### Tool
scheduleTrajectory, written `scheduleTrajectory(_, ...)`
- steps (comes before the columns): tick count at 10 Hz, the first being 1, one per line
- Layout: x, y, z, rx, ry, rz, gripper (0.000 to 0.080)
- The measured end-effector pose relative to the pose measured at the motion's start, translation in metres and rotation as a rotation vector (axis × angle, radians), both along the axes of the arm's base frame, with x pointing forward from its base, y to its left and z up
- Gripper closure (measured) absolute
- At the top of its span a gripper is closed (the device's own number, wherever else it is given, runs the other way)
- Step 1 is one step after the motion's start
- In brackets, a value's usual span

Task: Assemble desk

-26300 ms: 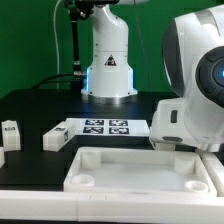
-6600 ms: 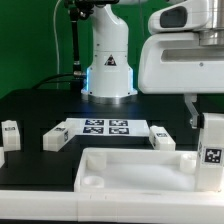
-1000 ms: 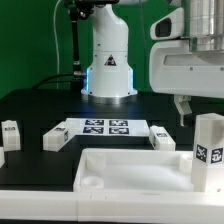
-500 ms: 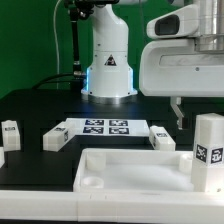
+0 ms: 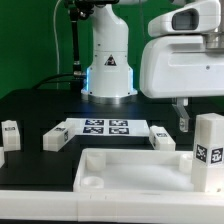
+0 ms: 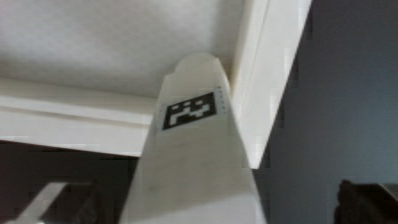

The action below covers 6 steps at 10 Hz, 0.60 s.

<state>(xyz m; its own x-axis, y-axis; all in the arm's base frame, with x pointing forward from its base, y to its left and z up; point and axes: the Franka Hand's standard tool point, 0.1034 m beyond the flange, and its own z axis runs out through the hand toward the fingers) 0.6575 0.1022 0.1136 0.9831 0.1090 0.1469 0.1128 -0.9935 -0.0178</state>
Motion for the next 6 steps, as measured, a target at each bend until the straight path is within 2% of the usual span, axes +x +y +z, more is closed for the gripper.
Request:
scheduleTrajectory(1, -0.0001, -0.0005, 0.0000, -0.023, -0.002, 0.097, 0.0151)
scheduleTrajectory(3, 0.0001, -0.0021, 0.0000, -0.041, -0.005, 0.193, 0.0151)
scheduleTrajectory(5, 0.0001, -0.0023, 0.0000, -0.041, -0.005, 0.197, 0.0411)
scheduleTrajectory(6, 0.0002, -0.0024, 0.0000, -0.041, -0.005, 0.196, 0.0511)
